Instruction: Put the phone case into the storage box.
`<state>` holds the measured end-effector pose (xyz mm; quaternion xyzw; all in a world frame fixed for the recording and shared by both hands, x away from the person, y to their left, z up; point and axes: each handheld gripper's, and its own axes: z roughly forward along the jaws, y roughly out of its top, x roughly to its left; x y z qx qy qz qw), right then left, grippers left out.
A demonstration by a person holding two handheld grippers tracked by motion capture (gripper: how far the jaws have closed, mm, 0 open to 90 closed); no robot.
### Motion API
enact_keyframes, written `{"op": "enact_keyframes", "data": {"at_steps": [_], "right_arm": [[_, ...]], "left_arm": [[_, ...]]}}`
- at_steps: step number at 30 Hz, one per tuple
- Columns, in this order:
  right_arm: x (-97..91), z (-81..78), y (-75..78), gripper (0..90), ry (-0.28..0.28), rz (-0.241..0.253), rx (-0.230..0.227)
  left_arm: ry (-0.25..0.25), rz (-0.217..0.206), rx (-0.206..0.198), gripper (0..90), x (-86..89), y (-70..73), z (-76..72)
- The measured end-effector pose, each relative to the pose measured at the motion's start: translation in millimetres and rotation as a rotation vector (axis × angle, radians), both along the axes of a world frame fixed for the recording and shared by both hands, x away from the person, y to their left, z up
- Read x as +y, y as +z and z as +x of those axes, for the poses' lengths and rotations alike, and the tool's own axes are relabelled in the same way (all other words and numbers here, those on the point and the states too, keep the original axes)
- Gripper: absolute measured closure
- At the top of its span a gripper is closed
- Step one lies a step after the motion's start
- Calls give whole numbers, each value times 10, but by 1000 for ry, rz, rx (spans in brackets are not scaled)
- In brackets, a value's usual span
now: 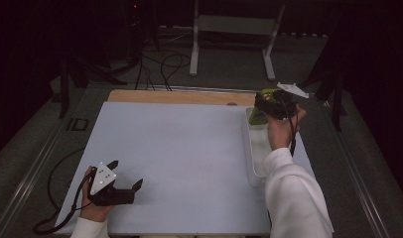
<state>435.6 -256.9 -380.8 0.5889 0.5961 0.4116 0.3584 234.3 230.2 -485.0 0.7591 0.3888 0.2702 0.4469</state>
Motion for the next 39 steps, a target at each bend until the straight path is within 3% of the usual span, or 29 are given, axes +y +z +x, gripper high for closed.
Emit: {"op": "enact_keyframes", "data": {"at_steps": [24,39], "right_arm": [[45,101,-188,162,-34,3,22],[37,146,-231,161,-43,-4,29]], "left_arm": [[-7,-13,-9,1,8,14,-7],[-7,-21,-12,1,9,19,-13]]}}
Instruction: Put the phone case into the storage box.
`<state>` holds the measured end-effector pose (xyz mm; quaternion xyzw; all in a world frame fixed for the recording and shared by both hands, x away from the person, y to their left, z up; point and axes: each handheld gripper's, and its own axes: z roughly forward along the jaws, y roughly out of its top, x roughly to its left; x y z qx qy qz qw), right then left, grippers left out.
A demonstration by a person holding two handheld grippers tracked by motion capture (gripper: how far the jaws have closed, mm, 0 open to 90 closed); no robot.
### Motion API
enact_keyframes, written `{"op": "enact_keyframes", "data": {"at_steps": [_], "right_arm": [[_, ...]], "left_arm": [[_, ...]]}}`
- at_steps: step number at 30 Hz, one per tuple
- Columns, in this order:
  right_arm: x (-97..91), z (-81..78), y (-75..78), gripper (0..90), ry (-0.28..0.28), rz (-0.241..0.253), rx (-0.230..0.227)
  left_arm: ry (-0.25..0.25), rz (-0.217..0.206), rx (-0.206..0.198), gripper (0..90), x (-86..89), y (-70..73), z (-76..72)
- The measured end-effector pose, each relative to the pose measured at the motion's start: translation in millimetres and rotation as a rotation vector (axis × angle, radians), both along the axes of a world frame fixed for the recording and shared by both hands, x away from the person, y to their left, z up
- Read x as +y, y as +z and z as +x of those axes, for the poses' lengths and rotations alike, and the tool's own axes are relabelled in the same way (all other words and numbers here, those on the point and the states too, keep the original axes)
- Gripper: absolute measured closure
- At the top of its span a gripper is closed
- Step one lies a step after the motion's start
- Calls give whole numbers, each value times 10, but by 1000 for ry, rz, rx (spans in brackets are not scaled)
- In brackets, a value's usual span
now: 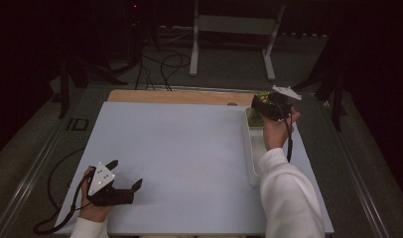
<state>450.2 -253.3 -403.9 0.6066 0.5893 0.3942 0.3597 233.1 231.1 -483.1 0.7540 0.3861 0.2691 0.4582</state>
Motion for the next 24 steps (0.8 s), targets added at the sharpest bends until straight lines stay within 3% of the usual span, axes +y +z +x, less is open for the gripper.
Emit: {"op": "enact_keyframes", "data": {"at_steps": [24], "right_arm": [[30,94,-123,160,-14,-22,59]], "left_arm": [[2,1,-7,1,3,9,-15]]}}
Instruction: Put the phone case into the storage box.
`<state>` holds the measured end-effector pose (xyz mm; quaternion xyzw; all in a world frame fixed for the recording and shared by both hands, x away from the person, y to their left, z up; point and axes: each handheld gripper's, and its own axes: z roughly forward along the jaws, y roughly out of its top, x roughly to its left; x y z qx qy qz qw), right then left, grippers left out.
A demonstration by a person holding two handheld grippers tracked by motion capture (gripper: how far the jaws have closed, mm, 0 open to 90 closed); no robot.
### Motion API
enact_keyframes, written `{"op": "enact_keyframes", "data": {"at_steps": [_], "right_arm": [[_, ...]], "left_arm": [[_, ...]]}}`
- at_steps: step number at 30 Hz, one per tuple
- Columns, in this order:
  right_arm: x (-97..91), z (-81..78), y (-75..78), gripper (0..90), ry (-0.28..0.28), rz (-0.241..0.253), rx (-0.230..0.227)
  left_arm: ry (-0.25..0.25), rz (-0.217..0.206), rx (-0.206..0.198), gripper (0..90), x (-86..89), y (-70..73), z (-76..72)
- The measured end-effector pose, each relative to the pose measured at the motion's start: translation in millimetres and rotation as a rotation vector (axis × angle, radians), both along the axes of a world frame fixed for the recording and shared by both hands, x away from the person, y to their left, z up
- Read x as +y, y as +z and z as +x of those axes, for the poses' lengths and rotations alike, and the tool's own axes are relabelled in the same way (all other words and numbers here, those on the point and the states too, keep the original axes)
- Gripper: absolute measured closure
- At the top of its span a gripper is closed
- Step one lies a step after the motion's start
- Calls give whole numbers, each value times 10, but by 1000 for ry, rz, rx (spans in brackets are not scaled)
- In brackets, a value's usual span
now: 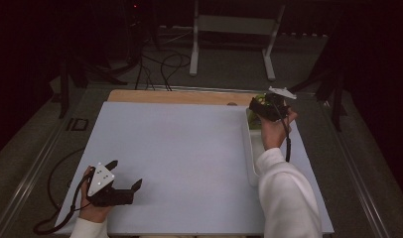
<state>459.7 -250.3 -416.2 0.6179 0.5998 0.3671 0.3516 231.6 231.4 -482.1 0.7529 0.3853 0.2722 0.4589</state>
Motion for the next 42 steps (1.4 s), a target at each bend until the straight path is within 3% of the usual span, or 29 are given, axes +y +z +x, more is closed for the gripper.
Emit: {"op": "enact_keyframes", "data": {"at_steps": [6,19,34,38,42], "right_arm": [[16,29,-42,159,20,1,29],[38,68,-128,158,0,-8,82],[63,101,-190,154,-17,-44,93],[84,107,-208,153,-14,-80,98],[74,119,-223,152,-15,-72,108]], "left_arm": [[0,0,-1,1,-1,0,-1],[1,-1,-4,1,0,6,-8],[-3,1,-4,1,-5,9,-13],[-3,1,-4,1,-5,8,-13],[-4,2,-3,1,-8,6,-13]]}}
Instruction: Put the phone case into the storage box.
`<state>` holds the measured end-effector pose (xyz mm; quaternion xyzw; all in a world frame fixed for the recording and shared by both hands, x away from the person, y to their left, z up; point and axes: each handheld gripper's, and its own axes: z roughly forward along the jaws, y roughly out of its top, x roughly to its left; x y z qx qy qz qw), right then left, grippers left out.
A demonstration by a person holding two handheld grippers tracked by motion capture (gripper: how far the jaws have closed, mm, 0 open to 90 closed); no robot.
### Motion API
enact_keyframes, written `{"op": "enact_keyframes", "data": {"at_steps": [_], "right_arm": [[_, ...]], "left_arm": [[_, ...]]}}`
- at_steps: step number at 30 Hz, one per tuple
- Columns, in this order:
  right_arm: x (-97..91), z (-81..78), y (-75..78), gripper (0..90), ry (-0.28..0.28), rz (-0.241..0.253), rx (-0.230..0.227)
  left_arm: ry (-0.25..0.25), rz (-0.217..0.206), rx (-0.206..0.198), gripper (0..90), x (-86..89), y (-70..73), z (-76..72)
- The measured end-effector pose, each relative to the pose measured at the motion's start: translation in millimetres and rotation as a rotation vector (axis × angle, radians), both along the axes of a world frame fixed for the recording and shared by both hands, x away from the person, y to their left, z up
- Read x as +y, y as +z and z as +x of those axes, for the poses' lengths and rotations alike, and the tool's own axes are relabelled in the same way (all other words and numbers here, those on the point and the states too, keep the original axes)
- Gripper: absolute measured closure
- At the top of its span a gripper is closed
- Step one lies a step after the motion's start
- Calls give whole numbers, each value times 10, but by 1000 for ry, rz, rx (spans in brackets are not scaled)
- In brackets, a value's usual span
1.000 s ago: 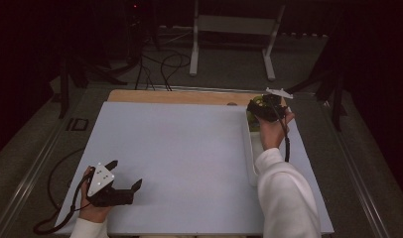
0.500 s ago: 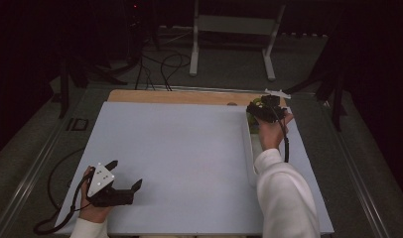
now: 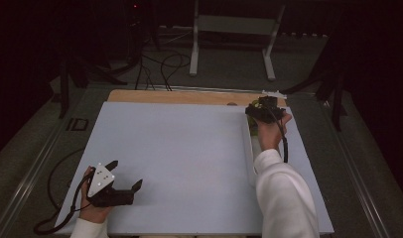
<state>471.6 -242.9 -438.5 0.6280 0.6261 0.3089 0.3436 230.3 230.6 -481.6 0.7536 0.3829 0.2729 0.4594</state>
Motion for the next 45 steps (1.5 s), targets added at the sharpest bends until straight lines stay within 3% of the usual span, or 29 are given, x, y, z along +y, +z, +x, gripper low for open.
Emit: {"op": "enact_keyframes", "data": {"at_steps": [8,14,20,25,33,45], "right_arm": [[-32,22,3,115,-11,21,8],[-84,49,12,78,-1,78,12],[-76,44,45,73,12,68,-4],[-52,20,129,73,35,80,-45],[-60,-4,123,74,67,93,-36],[-59,-156,122,75,168,122,-36]], "left_arm": [[-1,0,1,1,-3,-1,0],[-4,-1,3,1,-2,-1,-1],[-3,-2,3,1,-5,-2,-3],[-4,-3,3,1,-8,-1,-3],[-4,-2,4,1,-10,-3,-2],[-4,-4,2,1,-13,2,-3]]}}
